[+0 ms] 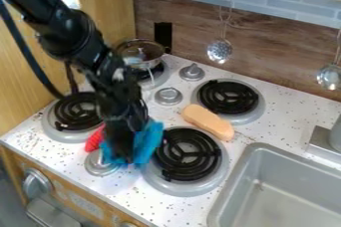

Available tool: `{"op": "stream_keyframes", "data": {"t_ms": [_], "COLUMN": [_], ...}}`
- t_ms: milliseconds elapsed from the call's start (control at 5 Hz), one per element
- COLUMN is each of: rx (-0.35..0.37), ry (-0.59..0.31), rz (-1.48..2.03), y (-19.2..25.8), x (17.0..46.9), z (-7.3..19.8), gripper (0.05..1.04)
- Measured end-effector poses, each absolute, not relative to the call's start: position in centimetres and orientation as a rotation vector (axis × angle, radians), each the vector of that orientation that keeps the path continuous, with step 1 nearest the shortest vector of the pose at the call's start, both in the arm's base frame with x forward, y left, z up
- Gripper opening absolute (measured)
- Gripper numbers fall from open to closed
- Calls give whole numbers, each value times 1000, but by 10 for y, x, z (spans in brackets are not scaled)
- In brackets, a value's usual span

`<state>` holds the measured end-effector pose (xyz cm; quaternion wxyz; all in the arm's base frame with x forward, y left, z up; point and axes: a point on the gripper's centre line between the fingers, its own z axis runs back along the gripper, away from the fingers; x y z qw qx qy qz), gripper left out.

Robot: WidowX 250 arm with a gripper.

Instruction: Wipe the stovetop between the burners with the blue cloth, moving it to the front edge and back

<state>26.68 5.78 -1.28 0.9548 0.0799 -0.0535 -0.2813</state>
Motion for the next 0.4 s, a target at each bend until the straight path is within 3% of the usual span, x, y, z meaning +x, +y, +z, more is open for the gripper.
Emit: {"op": "stream_keyframes", "data": {"t_ms": [200,400], "rx": [132,149], "ry": [-59,-61], "rz": [-583,-610], "y": [51,45], "x": [238,225], "z": [-22,-23], "gripper": [142,142]}}
